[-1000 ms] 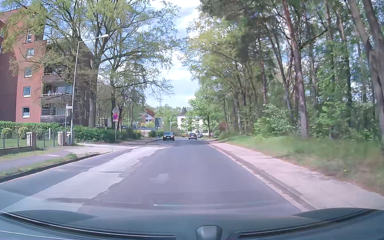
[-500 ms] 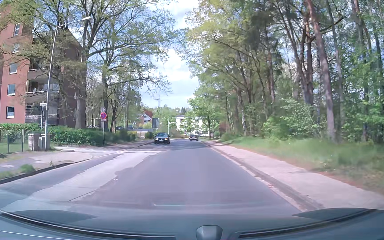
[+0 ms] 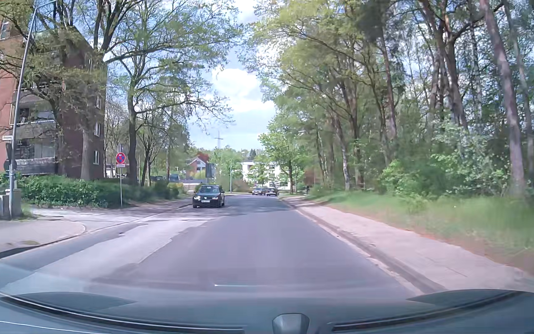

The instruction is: Follow the waypoints while adhering to traffic rules and regulations

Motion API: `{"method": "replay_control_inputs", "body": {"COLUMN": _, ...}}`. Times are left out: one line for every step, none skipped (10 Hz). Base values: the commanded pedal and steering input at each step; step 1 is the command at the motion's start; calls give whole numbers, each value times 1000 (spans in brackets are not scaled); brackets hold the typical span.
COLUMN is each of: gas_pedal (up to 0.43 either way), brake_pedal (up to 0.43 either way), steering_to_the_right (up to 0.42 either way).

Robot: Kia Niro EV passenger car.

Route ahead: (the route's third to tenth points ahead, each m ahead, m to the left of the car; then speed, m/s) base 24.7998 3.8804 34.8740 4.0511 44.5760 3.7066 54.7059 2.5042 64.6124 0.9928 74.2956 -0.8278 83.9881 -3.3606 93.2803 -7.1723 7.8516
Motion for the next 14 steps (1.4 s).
{"method": "replay_control_inputs", "body": {"gas_pedal": 118, "brake_pedal": 0, "steering_to_the_right": 1}}
{"method": "replay_control_inputs", "body": {"gas_pedal": 118, "brake_pedal": 0, "steering_to_the_right": 1}}
{"method": "replay_control_inputs", "body": {"gas_pedal": 118, "brake_pedal": 0, "steering_to_the_right": 1}}
{"method": "replay_control_inputs", "body": {"gas_pedal": 130, "brake_pedal": 0, "steering_to_the_right": 1}}
{"method": "replay_control_inputs", "body": {"gas_pedal": 130, "brake_pedal": 0, "steering_to_the_right": 1}}
{"method": "replay_control_inputs", "body": {"gas_pedal": 138, "brake_pedal": 0, "steering_to_the_right": 1}}
{"method": "replay_control_inputs", "body": {"gas_pedal": 138, "brake_pedal": 0, "steering_to_the_right": 1}}
{"method": "replay_control_inputs", "body": {"gas_pedal": 138, "brake_pedal": 0, "steering_to_the_right": 1}}
{"method": "replay_control_inputs", "body": {"gas_pedal": 138, "brake_pedal": 0, "steering_to_the_right": 1}}
{"method": "replay_control_inputs", "body": {"gas_pedal": 138, "brake_pedal": 0, "steering_to_the_right": 1}}
{"method": "replay_control_inputs", "body": {"gas_pedal": 138, "brake_pedal": 0, "steering_to_the_right": 1}}
{"method": "replay_control_inputs", "body": {"gas_pedal": 138, "brake_pedal": 0, "steering_to_the_right": 0}}
{"method": "replay_control_inputs", "body": {"gas_pedal": 138, "brake_pedal": 0, "steering_to_the_right": 0}}
{"method": "replay_control_inputs", "body": {"gas_pedal": 138, "brake_pedal": 0, "steering_to_the_right": -1}}
